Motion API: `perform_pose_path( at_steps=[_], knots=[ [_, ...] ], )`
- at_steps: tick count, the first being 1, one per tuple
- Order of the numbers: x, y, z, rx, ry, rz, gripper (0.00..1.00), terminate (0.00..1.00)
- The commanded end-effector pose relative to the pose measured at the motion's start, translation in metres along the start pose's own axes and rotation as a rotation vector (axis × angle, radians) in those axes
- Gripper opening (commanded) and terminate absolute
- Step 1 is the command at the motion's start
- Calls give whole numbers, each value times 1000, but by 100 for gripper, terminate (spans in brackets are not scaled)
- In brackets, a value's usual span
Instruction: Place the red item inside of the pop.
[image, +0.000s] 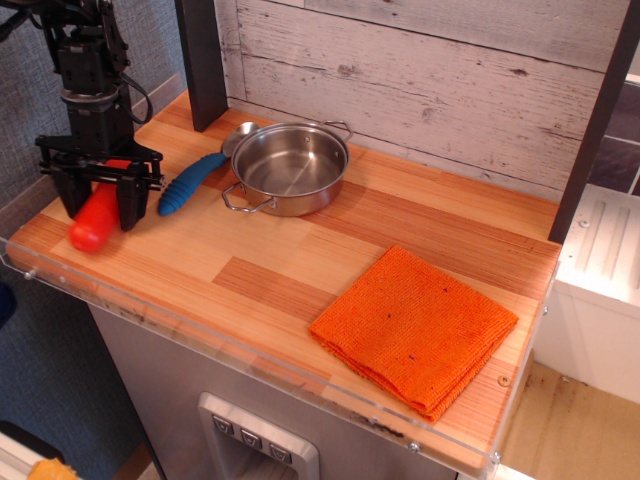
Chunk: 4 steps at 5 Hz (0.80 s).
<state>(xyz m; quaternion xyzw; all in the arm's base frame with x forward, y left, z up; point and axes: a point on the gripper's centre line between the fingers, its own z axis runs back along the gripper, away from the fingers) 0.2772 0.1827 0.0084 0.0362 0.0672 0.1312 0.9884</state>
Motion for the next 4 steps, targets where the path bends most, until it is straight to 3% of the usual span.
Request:
perform_pose_path(
  at_steps=[1, 2, 3, 4],
  knots=[
    [-7, 7, 30, 23, -76, 27, 0, 0],
    [-15, 6, 54, 41, -120, 76, 0, 0],
    [-8, -22, 91, 3, -225, 16, 0, 0],
    [14, -60, 98, -30, -246, -98, 0, 0]
  ],
)
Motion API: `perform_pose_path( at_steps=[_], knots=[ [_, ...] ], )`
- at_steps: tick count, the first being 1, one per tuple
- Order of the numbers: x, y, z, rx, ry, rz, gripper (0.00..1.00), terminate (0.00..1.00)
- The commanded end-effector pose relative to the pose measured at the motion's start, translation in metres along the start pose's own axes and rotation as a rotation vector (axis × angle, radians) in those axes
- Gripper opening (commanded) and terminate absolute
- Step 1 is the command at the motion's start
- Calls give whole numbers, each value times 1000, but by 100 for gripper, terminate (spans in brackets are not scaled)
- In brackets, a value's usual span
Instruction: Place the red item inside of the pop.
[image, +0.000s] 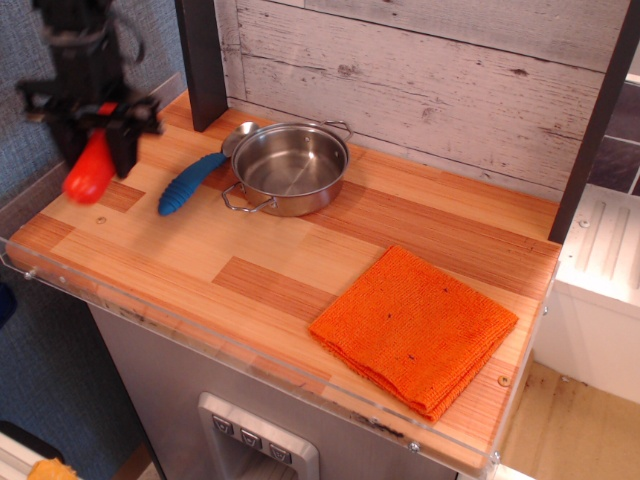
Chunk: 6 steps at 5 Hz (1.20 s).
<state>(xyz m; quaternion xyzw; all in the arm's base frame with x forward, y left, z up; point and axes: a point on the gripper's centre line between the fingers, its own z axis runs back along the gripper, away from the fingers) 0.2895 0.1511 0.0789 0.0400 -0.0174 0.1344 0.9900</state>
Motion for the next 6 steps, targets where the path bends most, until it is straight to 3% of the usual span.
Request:
perform_pose_path(
  at_steps=[1, 4, 5, 6],
  knots=[
    [41, -71, 17, -27, -88, -177, 0, 0],
    [64, -111, 1, -45, -110, -243, 0, 0],
    [62, -109, -3, -44, -120, -234, 100, 0],
    [58, -105, -2, -59, -146, -232, 100, 0]
  ],
)
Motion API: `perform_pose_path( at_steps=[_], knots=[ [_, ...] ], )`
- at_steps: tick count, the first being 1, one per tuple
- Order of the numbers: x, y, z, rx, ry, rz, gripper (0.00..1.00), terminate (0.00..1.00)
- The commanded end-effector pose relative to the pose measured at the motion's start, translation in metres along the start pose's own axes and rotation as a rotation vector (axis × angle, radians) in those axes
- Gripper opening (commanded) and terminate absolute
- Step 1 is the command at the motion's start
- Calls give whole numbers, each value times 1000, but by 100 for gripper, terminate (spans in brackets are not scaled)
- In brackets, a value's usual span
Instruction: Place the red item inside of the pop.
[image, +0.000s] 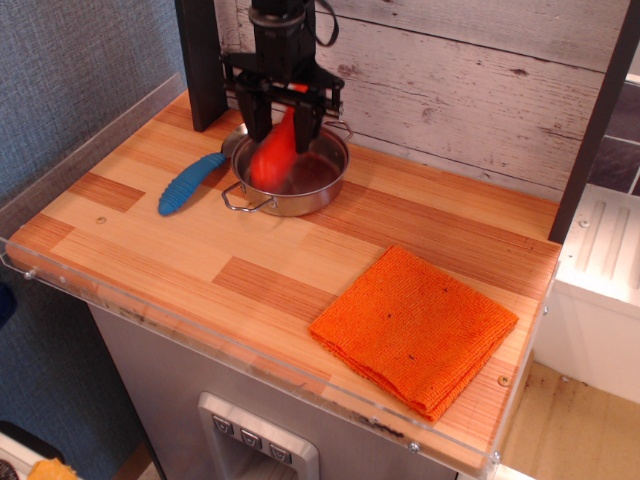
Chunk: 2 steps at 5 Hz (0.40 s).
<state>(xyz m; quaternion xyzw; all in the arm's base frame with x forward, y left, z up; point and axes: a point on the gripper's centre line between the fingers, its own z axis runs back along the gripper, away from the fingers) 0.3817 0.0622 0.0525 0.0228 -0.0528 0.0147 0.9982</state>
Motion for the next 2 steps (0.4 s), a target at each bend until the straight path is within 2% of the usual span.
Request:
perform_pose_path(
  at_steps=[1, 2],
  knots=[
    [-15, 5, 32, -29, -84, -2, 100, 0],
    [-37, 0, 50, -31, -71, -12, 100, 0]
  ],
)
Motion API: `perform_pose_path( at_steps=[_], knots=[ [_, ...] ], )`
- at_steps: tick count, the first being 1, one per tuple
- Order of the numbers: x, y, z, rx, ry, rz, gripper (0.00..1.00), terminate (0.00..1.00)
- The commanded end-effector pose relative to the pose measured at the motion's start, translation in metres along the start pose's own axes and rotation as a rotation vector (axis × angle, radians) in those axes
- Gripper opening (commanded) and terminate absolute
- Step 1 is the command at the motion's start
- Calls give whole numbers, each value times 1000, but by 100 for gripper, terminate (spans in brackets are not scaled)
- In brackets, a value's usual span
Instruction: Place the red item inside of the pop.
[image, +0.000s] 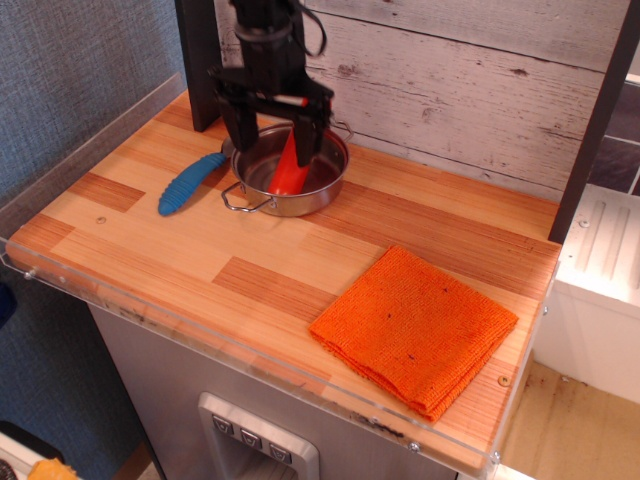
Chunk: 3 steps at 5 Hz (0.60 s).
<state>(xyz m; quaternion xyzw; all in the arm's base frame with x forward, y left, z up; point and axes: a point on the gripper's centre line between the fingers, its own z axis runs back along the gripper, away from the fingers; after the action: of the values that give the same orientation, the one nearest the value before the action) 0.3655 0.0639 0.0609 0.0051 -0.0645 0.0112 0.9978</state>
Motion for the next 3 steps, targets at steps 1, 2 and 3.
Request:
perform_pose_path(
  at_steps=[1, 2, 3],
  knots=[
    [-40, -6, 44, -21, 34, -34, 100, 0],
    [-52, -5, 33, -15, 100, -76, 100, 0],
    [-58, -4, 29, -10, 114, -103, 100, 0]
  ],
)
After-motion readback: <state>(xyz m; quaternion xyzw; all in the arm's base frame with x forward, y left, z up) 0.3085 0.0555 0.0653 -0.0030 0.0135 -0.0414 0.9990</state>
